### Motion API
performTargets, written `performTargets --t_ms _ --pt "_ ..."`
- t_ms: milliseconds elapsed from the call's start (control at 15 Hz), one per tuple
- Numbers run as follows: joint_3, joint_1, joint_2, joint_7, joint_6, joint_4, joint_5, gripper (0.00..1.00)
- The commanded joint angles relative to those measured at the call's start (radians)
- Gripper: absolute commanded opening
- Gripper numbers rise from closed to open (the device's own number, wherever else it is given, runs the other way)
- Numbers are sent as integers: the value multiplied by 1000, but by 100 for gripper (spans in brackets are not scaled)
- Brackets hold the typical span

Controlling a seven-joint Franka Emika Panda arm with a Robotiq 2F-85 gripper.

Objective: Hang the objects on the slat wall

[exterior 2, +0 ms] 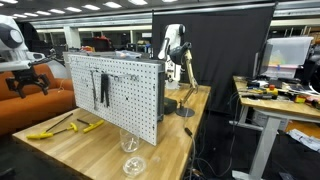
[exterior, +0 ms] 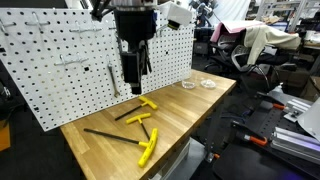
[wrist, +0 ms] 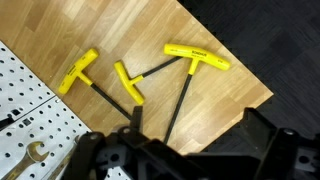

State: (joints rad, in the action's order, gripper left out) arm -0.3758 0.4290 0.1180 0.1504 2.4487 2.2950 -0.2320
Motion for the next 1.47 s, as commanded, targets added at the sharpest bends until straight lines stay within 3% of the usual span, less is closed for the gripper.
performTargets --t_ms 0,333,733,1000,1400 --pt "1 -1 53 5 63 -13 16 100" --pt "16 12 174 -8 151 -43 4 100" --pt "44 38 305 -19 170 -111 0 100" --pt "79 64 345 -24 158 -139 -29 100" --pt "76 62 341 -26 163 -130 0 100"
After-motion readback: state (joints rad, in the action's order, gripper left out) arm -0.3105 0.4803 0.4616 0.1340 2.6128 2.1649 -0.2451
